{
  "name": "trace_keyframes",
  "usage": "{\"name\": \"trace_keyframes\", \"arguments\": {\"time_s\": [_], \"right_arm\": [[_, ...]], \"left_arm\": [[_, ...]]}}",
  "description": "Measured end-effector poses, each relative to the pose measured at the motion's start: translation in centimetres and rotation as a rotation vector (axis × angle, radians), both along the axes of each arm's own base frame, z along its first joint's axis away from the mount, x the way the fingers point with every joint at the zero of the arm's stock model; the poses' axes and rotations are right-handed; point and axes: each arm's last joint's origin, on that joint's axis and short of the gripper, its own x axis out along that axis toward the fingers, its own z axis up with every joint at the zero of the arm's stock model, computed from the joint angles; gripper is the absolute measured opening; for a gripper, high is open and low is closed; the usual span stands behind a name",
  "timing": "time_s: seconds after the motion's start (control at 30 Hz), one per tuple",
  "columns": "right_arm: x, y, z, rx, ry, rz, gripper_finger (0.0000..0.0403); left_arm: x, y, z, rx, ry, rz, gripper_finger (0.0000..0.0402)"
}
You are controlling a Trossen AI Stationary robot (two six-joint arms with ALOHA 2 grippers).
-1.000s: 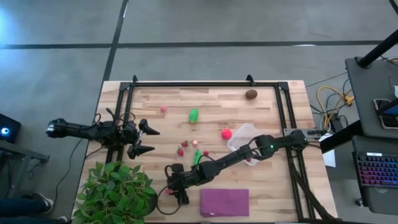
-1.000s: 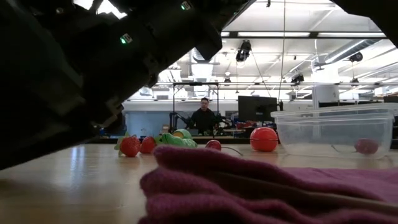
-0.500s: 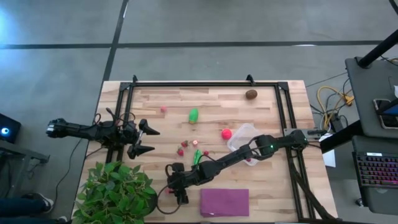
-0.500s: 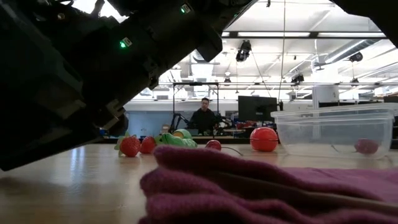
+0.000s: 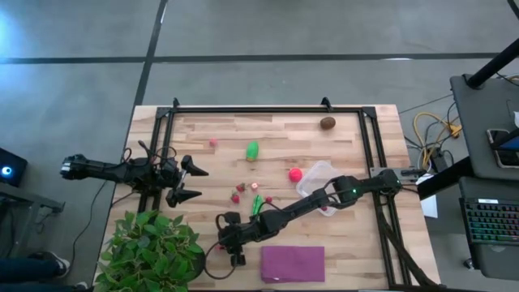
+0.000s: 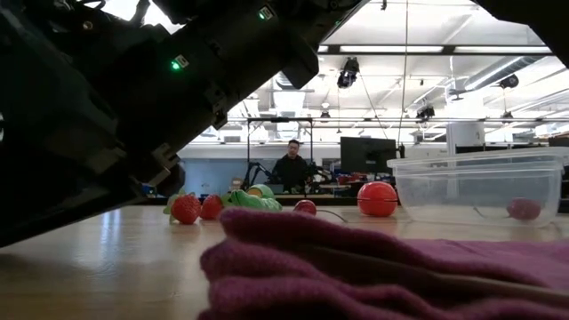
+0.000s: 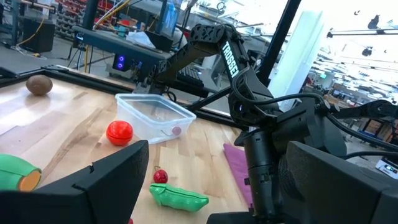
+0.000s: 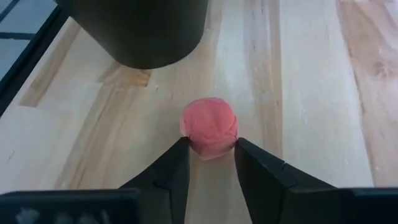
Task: Pick and placing Produce into tupperware
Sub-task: Put the bottom pink peach into the transparent bin
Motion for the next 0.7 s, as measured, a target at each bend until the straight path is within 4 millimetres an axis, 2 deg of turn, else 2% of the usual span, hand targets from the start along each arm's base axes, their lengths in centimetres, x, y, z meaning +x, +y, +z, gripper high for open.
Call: {"name": "trace_keyframes", "arguments": {"time_s": [0.37, 0.57, 0.7], "right_arm": [[0.2, 0.0, 0.4, 0.012, -0.015, -0.019, 0.009], [0.7, 0.2, 3.7, 0.06, -0.079, -0.042, 0.0086], [0.3, -0.1, 5.7, 0.019, -0.059, -0.079, 0.0086]], "left_arm": [[0.0, 0.0, 0.0, 0.0, -0.002, 0.0, 0.0367], [0.0, 0.0, 0.0, 0.0, -0.002, 0.0, 0.0367], [0.0, 0.0, 0.0, 0.0, -0.002, 0.0, 0.0367]]}}
